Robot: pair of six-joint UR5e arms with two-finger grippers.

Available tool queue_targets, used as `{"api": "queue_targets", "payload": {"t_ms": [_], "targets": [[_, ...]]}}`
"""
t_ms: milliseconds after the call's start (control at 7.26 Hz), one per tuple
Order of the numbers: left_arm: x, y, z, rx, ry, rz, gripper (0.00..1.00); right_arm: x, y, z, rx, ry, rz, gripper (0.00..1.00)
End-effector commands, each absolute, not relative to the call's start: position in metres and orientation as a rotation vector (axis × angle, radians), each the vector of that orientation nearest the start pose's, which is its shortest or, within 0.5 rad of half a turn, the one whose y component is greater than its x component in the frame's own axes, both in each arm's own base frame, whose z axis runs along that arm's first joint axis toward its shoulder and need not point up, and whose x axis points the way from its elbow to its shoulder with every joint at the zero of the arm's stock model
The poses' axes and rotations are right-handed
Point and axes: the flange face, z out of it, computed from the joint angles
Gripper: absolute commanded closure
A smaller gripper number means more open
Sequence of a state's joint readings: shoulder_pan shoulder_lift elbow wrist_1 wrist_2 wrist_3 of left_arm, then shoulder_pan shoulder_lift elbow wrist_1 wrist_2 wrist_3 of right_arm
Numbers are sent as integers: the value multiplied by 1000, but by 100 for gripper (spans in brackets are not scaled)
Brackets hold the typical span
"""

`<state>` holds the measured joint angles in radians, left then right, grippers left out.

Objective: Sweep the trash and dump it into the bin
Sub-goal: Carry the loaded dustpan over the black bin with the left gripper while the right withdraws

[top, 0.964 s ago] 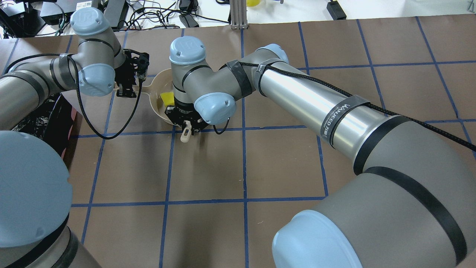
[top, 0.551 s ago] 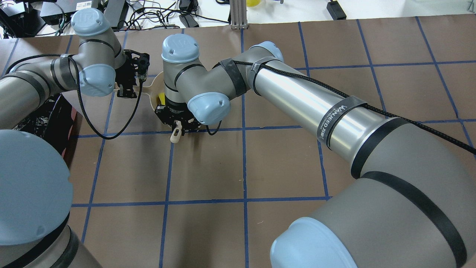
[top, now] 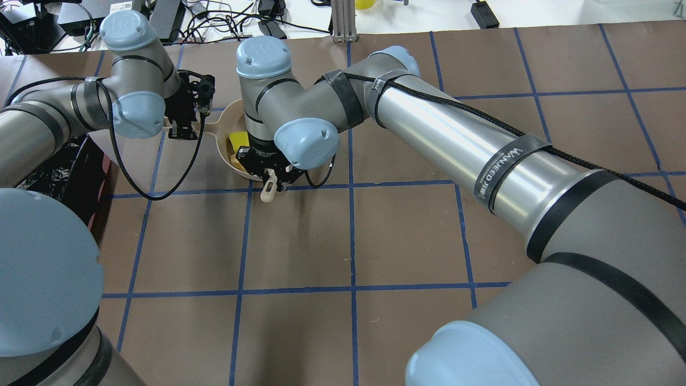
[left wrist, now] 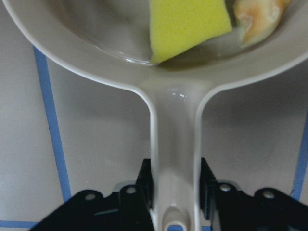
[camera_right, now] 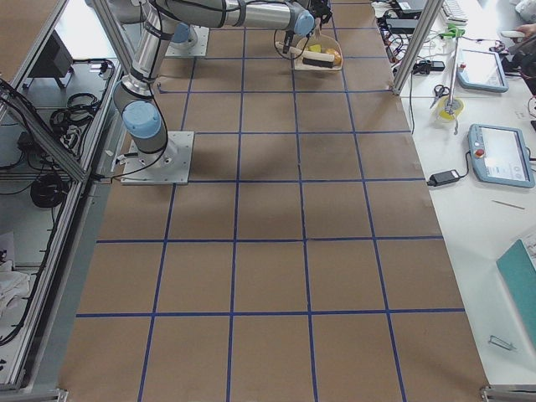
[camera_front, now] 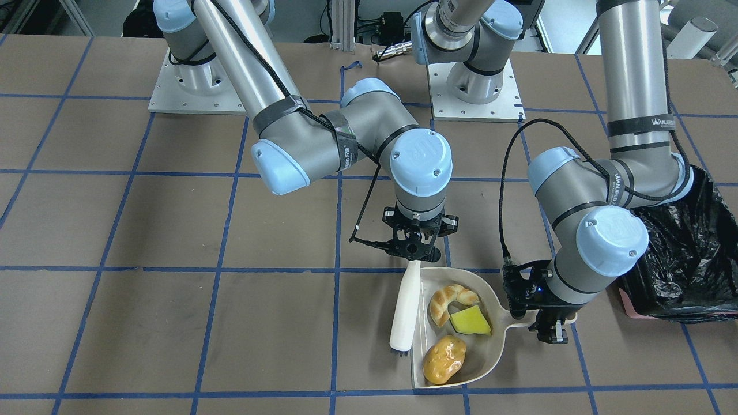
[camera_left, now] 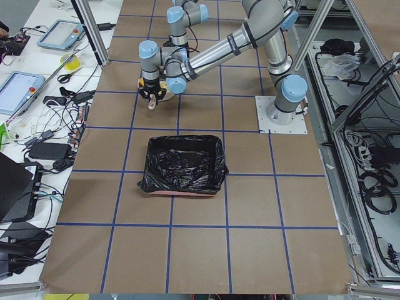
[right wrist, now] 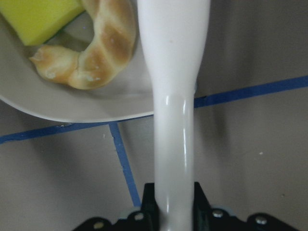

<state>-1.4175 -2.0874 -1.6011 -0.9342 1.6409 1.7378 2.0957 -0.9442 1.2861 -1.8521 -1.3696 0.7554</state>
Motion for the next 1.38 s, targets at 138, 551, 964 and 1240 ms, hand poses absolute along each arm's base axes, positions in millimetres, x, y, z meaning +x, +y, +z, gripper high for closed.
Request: {"api": "queue_targets", "payload": {"t_ms": [138, 551, 964, 1240], "targets": [[-23, -662, 246, -2271, -2261, 124, 100, 366, -565, 354, 309, 3083, 302, 100], [27, -655, 270, -2030, -2252, 317, 100, 211, -590, 388, 269, 3072, 308, 100], [107, -628, 317, -1664, -2235, 494, 100, 125, -590, 379, 141, 3195, 344, 100], [155, -611, 363, -1718, -2222, 407, 100, 60, -589, 375, 46, 3165, 369, 100]]}}
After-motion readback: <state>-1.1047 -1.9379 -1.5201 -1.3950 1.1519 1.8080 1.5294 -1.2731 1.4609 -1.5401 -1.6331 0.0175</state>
